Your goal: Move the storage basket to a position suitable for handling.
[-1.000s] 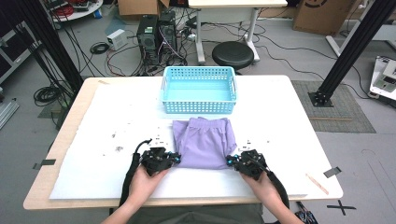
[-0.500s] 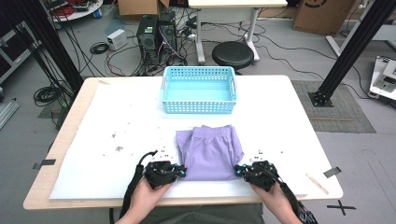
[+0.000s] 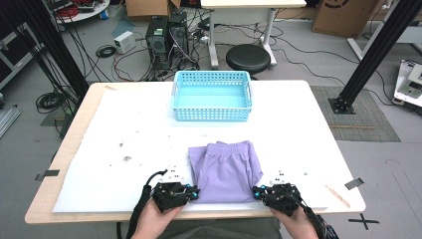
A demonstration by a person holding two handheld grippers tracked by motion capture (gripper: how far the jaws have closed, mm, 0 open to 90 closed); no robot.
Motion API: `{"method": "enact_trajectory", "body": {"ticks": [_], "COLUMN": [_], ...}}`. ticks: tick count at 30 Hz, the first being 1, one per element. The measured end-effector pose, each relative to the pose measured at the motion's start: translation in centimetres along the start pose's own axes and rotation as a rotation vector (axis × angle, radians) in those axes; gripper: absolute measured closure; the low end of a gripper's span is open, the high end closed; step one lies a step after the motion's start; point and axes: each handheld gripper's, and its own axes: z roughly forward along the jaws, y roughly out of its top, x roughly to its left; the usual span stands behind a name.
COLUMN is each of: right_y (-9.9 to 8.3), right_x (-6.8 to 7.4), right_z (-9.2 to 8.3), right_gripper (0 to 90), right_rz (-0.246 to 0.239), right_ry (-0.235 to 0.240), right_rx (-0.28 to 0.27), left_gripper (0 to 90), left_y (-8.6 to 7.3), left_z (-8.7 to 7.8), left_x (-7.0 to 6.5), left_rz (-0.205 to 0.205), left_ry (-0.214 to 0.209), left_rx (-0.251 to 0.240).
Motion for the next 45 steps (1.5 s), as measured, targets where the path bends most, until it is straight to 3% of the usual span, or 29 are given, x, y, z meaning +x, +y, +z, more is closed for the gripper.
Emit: {"method": "enact_trajectory", "body": {"ticks": [7,8,11,12,18,22,25,27,28,29,30,32,35,39,41,44,45], "right_y": [-0.3,-0.3,-0.1,0.0,1.4,2.7,4.2,5.4,6.5,6.5,7.6,8.1,9.6,11.5,12.1,13.1,13.3], "right_x": [0.3,0.2,0.1,0.0,-1.3,-2.8,-4.1,-5.2,-6.4,-6.4,-7.5,-8.0,-9.3,-10.6,-10.9,-11.5,-11.8], "right_z": [-0.2,-0.2,-0.4,-0.5,-1.3,-1.8,-1.9,-1.7,-1.4,-1.4,-0.9,-0.6,0.3,1.7,2.3,3.2,3.5], "right_gripper": [86.3,83.5,66.9,61.1,49.7,46.6,43.4,41.9,41.6,41.6,38.3,37.7,36.9,35.2,35.1,33.9,33.4], "right_rz": [-0.002,-0.002,-0.008,-0.013,-0.030,-0.046,-0.064,-0.054,-0.040,-0.040,-0.022,-0.013,-0.019,-0.012,-0.022,-0.048,-0.047], "right_ry": [-0.005,-0.006,-0.018,-0.022,-0.069,-0.098,-0.135,-0.150,-0.154,-0.154,-0.184,-0.205,-0.237,-0.219,-0.230,-0.254,-0.249], "right_rx": [-0.003,-0.005,-0.030,-0.041,-0.123,-0.202,-0.261,-0.291,-0.312,-0.312,-0.333,-0.336,-0.324,-0.310,-0.309,-0.285,-0.282], "left_gripper": [79.8,77.0,53.2,50.2,39.8,36.3,34.0,34.0,34.0,34.2,34.2,34.2,34.2,34.1,34.0,32.5,32.5], "left_y": [-0.2,-0.2,0.1,0.3,1.8,3.3,4.4,5.2,6.0,6.0,6.4,7.2,8.2,9.2,9.5,10.1,10.2], "left_z": [-0.1,-0.1,-0.4,-0.6,-2.0,-3.2,-3.7,-4.0,-4.2,-4.2,-4.2,-4.2,-3.8,-3.0,-2.7,-2.0,-1.9], "left_x": [-0.3,-0.2,0.2,0.4,1.7,3.6,5.5,6.6,7.6,7.6,8.0,9.0,10.9,13.6,14.8,16.7,17.3], "left_rz": [0.007,0.013,0.024,0.031,0.096,0.143,0.143,0.148,0.160,0.160,0.162,0.159,0.128,0.081,0.072,0.051,0.054], "left_ry": [-0.005,-0.003,0.007,0.013,0.086,0.123,0.159,0.197,0.238,0.238,0.259,0.283,0.271,0.271,0.292,0.297,0.301], "left_rx": [-0.001,0.002,-0.005,-0.013,-0.080,-0.135,-0.171,-0.192,-0.208,-0.208,-0.218,-0.233,-0.232,-0.239,-0.269,-0.219,-0.223]}}
